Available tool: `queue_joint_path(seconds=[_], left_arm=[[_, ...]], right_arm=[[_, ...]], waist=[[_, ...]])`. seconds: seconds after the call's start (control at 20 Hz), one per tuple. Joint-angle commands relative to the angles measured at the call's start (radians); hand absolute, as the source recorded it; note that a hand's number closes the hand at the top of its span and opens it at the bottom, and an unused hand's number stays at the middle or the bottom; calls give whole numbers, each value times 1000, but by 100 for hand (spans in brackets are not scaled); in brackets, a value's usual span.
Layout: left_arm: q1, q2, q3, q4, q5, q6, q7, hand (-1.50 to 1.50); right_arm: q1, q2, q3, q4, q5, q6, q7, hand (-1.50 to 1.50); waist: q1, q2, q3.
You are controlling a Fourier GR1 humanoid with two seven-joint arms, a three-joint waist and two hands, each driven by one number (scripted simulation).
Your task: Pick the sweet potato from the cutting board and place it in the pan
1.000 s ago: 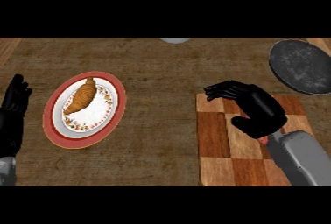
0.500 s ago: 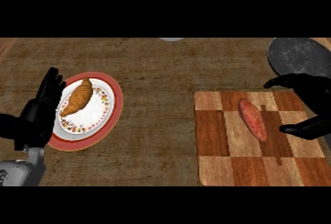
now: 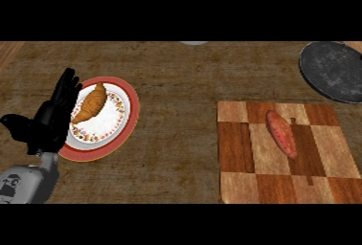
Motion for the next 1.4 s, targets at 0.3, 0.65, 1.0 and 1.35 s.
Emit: queue_joint_path(seconds=[0.3,0.65,1.0,1.35], left_arm=[[-15,-13,5,46,1,-36,-17,0],[-58,-37,0,89,-22,-19,4,0],[-44,-33,20,82,-13,-33,-4,0],[-17,-49,25,86,-28,-46,-23,0]], right_arm=[[-127,-123,94,100,161,92,-281,-150],[-194,-127,172,79,135,122,-268,-150],[-173,-102,274,-13,115,105,-273,-150],[-155,-110,324,-34,165,38,-182,-150]], waist=[[23,-9,-4],[5,-15,-6],[-5,-19,-6],[-12,-20,-7]])
